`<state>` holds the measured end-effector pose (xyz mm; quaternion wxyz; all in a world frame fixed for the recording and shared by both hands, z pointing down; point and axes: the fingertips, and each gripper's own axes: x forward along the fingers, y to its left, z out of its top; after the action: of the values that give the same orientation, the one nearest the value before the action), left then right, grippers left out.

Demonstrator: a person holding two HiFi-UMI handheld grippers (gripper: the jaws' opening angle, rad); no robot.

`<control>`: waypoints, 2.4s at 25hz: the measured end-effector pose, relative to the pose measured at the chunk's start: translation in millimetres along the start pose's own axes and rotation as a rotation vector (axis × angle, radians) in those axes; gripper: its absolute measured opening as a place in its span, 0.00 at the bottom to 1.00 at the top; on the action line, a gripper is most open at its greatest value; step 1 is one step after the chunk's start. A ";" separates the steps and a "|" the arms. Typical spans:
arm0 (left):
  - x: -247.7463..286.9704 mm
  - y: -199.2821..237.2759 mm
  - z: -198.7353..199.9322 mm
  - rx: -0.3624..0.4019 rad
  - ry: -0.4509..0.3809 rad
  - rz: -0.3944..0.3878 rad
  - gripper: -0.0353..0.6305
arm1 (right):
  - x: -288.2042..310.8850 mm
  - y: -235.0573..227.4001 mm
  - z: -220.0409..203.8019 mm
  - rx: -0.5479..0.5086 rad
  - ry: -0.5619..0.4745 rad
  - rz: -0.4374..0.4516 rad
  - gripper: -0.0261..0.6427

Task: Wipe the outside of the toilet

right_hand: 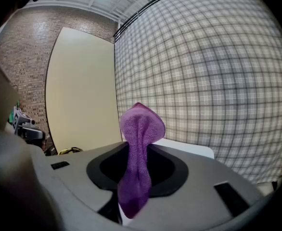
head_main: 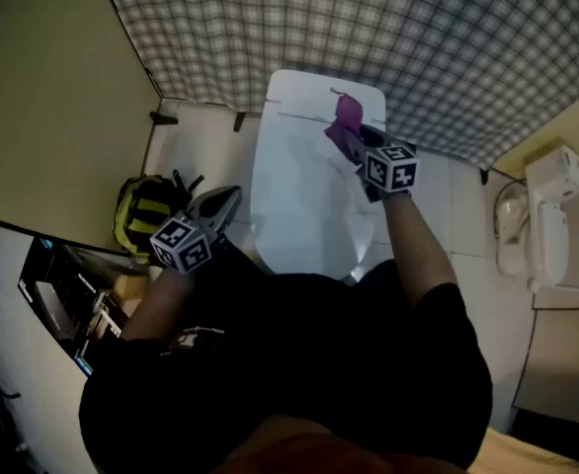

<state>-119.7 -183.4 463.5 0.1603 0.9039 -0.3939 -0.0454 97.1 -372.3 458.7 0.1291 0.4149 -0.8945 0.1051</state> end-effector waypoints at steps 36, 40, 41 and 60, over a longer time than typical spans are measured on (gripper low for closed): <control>-90.1 163.6 6.4 -0.176 0.013 0.216 0.04 | 405.9 -14.3 -28.2 -0.364 0.403 -0.035 0.21; -91.3 161.4 4.8 -0.185 0.046 0.245 0.04 | 398.3 -19.7 -25.3 -0.397 0.384 -0.011 0.21; -89.0 157.7 4.7 -0.197 0.053 0.244 0.04 | 394.0 -23.8 -25.2 -0.381 0.377 -0.018 0.21; 55.4 35.4 16.7 -0.139 0.147 0.090 0.04 | 147.6 -295.3 -91.6 -0.101 0.435 -0.285 0.21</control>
<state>-109.9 -250.5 461.8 0.2533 0.8729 -0.4170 0.0012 245.6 -637.9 616.0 0.3524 0.4973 -0.7825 0.1277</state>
